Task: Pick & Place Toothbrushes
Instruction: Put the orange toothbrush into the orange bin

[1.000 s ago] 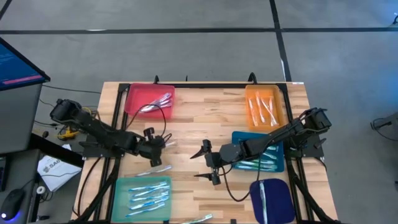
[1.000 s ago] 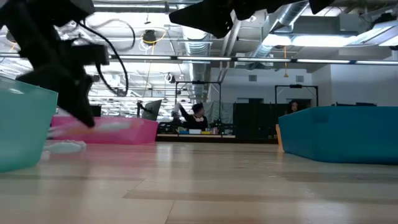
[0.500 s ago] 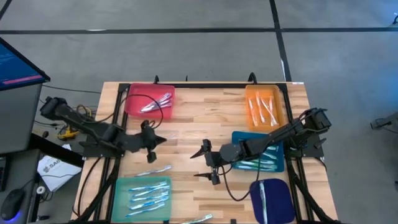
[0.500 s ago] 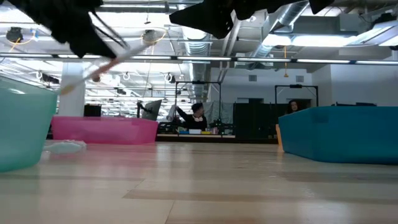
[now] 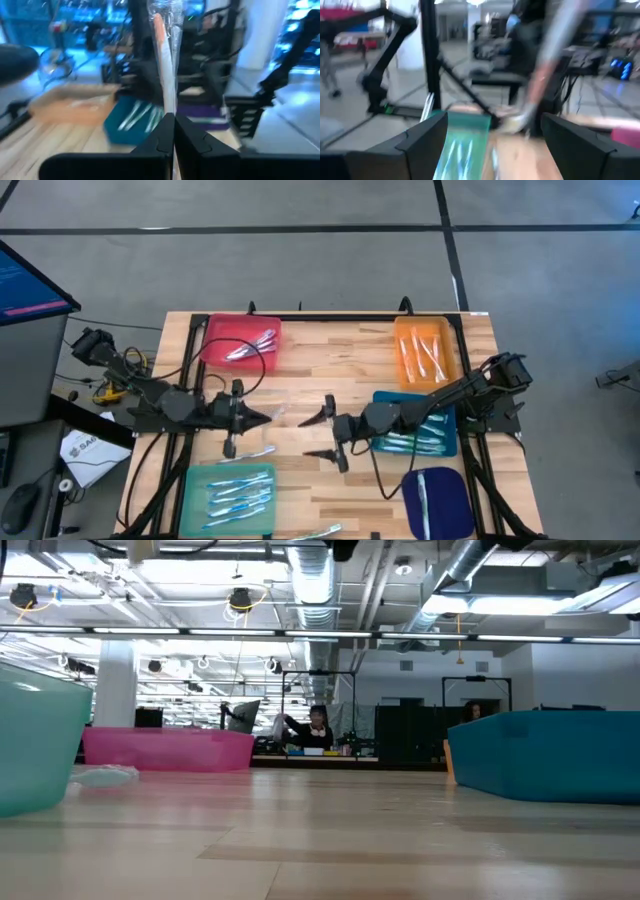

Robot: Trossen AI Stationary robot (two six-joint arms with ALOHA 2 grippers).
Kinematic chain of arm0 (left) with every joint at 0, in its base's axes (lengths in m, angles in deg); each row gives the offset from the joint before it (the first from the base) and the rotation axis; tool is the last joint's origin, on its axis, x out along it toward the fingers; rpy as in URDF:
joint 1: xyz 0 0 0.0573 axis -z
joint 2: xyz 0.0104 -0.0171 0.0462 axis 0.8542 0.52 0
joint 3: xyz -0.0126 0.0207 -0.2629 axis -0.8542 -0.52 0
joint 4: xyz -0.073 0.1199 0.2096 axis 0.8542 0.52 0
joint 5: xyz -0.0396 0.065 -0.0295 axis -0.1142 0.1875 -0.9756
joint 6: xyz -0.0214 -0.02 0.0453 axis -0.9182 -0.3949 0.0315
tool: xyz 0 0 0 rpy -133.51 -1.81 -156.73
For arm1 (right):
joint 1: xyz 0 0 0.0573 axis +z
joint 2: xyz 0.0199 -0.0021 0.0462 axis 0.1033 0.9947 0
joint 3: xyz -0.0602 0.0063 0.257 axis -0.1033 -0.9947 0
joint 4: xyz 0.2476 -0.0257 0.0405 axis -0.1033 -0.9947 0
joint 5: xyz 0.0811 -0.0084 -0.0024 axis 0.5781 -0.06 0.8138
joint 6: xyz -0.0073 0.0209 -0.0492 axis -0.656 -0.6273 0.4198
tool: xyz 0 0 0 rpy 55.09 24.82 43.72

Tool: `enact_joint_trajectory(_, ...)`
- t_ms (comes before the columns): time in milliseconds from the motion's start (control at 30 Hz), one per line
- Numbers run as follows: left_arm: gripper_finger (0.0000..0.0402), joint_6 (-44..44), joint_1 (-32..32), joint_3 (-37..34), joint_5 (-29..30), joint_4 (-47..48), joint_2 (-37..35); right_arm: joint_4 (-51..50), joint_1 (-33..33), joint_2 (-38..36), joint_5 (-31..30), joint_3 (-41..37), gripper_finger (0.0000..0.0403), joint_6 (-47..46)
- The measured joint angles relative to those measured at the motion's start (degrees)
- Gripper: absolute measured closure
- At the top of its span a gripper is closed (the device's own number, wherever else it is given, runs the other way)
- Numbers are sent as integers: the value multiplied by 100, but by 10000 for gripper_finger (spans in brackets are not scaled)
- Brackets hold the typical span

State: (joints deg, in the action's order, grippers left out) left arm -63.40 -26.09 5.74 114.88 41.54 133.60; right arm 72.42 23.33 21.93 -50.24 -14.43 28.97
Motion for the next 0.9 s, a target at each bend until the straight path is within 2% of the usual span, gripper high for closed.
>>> enact_joint_trajectory(200, 401, 409, 145, 2, -78, -556, 0, 1180, -198, 0, -2, 0, 90, 30)
enact_joint_trajectory(333, 401, 1006, 146, 2, -360, -1461, -13, 1622, -516, -33, 19, 218, 90, -60)
enact_joint_trajectory(433, 401, 1586, 145, 3, -683, -2273, -171, 1202, -836, -261, 238, 640, 90, -299)
enact_joint_trajectory(500, 401, 1790, 143, 12, -914, -2488, -264, 781, -1023, -368, 553, 974, 90, -487)
enact_joint_trajectory(633, 401, 1773, 150, 11, -965, -2285, -299, -389, -1121, -361, 1191, 1493, 90, -515)
enact_joint_trajectory(700, 401, 1690, 205, 11, -1068, -2023, -297, -964, -1044, -333, 1237, 1586, 90, -331)
enact_joint_trajectory(900, 401, 1774, 239, 34, -1095, -1928, -312, -1254, -820, 17, 1261, 1924, 90, 197)
